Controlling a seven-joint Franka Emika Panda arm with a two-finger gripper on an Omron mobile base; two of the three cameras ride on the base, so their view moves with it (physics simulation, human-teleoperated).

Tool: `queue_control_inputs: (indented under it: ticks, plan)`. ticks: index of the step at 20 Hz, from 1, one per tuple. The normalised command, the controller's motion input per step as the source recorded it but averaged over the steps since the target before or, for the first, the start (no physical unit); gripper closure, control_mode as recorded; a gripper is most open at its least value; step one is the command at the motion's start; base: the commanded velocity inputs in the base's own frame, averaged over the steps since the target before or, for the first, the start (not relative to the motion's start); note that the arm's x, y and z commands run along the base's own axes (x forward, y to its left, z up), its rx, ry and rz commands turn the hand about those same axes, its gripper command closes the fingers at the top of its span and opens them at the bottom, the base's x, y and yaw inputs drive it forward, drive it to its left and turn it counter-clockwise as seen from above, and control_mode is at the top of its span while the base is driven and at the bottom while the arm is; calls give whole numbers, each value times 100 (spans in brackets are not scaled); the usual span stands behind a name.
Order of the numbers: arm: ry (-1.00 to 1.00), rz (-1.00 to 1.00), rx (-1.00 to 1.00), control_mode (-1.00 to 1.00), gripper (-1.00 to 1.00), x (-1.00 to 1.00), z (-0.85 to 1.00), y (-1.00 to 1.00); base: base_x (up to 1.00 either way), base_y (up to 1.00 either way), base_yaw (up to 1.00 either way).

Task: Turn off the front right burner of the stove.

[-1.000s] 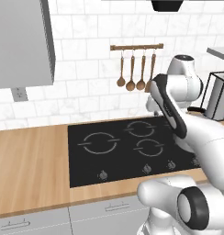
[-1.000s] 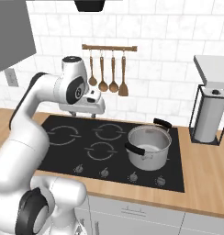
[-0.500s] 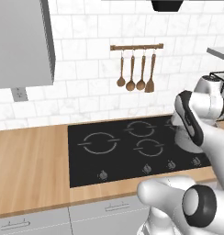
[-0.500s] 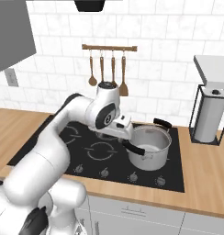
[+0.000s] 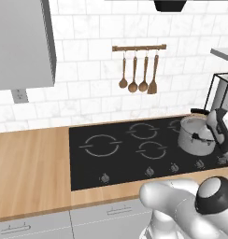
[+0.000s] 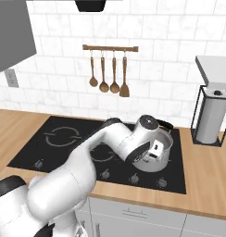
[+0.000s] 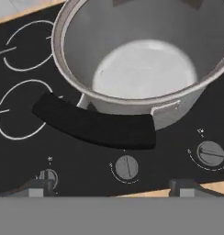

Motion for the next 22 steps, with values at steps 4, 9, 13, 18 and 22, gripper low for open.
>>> queue_control_inputs:
  ticks: [4, 9, 13, 18, 22]
  plan:
    - [-20, 8, 25, -100, -100, -56, -52, -100, 0, 0, 0]
    - [-27, 20, 27, -100, -100, -84, -60, -100, 0, 0, 0]
    - [-26, 25, 7, -100, -100, -84, -21, -100, 0, 0, 0]
    - [-44, 30, 1, -100, -100, -8, 0, -60, 0, 0, 0]
    - [-52, 22, -7, -100, -100, 56, -3, 4, 0, 0, 0]
